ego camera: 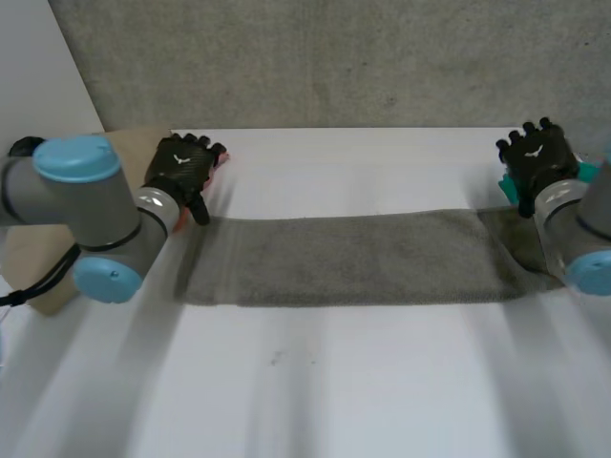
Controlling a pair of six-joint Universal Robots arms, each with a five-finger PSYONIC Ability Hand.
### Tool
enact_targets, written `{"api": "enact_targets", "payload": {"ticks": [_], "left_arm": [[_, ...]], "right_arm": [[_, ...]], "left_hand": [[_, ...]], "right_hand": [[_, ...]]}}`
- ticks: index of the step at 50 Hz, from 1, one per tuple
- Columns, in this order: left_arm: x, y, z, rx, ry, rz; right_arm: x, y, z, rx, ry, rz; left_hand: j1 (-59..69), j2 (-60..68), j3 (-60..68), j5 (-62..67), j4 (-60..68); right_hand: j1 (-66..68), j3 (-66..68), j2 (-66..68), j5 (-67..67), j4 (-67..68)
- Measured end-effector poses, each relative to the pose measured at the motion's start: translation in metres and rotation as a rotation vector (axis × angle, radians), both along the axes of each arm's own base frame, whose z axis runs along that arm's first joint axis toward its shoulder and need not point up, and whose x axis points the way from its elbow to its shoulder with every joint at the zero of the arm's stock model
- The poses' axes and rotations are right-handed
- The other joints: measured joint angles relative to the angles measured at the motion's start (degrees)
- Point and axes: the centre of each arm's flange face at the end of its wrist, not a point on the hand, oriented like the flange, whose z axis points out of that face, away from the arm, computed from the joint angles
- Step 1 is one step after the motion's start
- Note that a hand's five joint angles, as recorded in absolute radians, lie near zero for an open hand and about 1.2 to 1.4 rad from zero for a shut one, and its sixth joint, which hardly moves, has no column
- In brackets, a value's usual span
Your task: Fold the laundry.
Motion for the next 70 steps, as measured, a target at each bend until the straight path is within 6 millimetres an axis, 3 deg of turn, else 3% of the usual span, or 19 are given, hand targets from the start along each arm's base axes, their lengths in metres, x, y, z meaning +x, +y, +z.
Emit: {"api": "enact_targets", "payload": {"ticks": [3, 5, 9, 14, 24, 27, 28, 32, 36, 43, 51, 59, 63, 68, 70], "left_arm": [[0.007, 0.017, 0.015, 0.015, 0.039, 0.003], [0.01, 0.025, 0.021, 0.026, 0.061, 0.004], [0.017, 0.046, 0.028, 0.057, 0.109, -0.008], [0.019, 0.063, 0.023, 0.078, 0.14, -0.044], [0.015, 0.068, 0.012, 0.068, 0.149, -0.077], [0.014, 0.067, 0.011, 0.067, 0.149, -0.078], [0.014, 0.067, 0.011, 0.066, 0.149, -0.078], [0.014, 0.067, 0.011, 0.068, 0.148, -0.076], [0.014, 0.068, 0.012, 0.067, 0.148, -0.076], [0.017, 0.075, 0.025, 0.043, 0.156, -0.076], [0.021, 0.086, 0.03, 0.044, 0.166, -0.076], [0.022, 0.09, 0.025, 0.077, 0.194, -0.071], [0.024, 0.089, 0.026, 0.08, 0.203, -0.066], [0.027, 0.088, 0.033, 0.062, 0.211, -0.059], [0.028, 0.088, 0.037, 0.052, 0.215, -0.056]], "right_arm": [[-0.015, 0.02, 0.019, 0.08, -0.08, 0.0], [-0.026, 0.03, 0.021, 0.143, -0.11, -0.004], [-0.051, 0.05, 0.01, 0.331, -0.165, -0.015], [-0.072, 0.062, -0.011, 0.467, -0.204, -0.015], [-0.084, 0.046, -0.059, 0.428, -0.159, 0.003], [-0.084, 0.044, -0.064, 0.427, -0.153, 0.005], [-0.084, 0.041, -0.071, 0.422, -0.14, 0.005], [-0.089, 0.036, -0.076, 0.398, -0.129, -0.021], [-0.107, 0.031, -0.063, 0.328, -0.117, -0.086], [-0.154, 0.023, -0.013, 0.156, -0.078, -0.224], [-0.173, 0.018, -0.004, 0.125, -0.038, -0.261], [-0.17, 0.014, -0.001, 0.122, -0.03, -0.24], [-0.149, 0.01, 0.009, 0.077, -0.018, -0.171], [-0.063, 0.016, 0.027, -0.028, 0.0, 0.094], [-0.01, 0.03, 0.034, -0.085, 0.002, 0.253]], "left_hand": [[0.0, -0.1, 0.0, 0.0, 0.0], [0.0, -0.1, 0.0, 0.0, 0.0], [0.0, -0.1, 0.0, 0.0, 0.0], [0.0, -0.1, 0.0, 0.0, 0.0], [0.0, -0.1, 0.0, 0.0, 0.0], [0.0, -0.1, 0.0, 0.0, 0.0], [0.0, -0.1, 0.0, 0.0, 0.0], [0.0, -0.1, 0.0, 0.0, 0.0], [0.0, -0.1, 0.0, 0.0, 0.0], [0.0, -0.1, 0.0, 0.0, 0.0], [0.0, -0.1, 0.0, 0.0, 0.0], [0.0, -0.1, 0.0, 0.0, 0.0], [0.0, -0.1, 0.0, 0.0, 0.0], [0.0, -0.1, 0.0, 0.0, 0.0], [0.0, -0.1, 0.0, 0.0, 0.0]], "right_hand": [[1.5, 2.0, 1.8, 1.8, 1.8], [4.4, 5.4, 5.1, 4.8, 4.7], [14.7, 15.5, 15.0, 15.0, 15.2], [17.2, 18.4, 17.8, 18.2, 18.2], [17.2, 18.5, 17.8, 18.4, 18.2], [17.9, 18.8, 18.3, 18.7, 18.5], [34.7, 40.3, 39.7, 39.6, 39.9], [36.4, 55.7, 50.4, 54.9, 55.7], [36.4, 56.1, 54.8, 55.7, 56.3], [36.4, 56.2, 55.4, 56.1, 56.4], [36.4, 56.2, 55.4, 56.1, 56.4], [36.4, 56.2, 55.4, 56.1, 56.4], [36.4, 56.3, 55.5, 56.1, 56.4], [36.4, 56.4, 55.7, 56.1, 56.5], [36.4, 56.4, 55.7, 56.1, 56.6]]}}
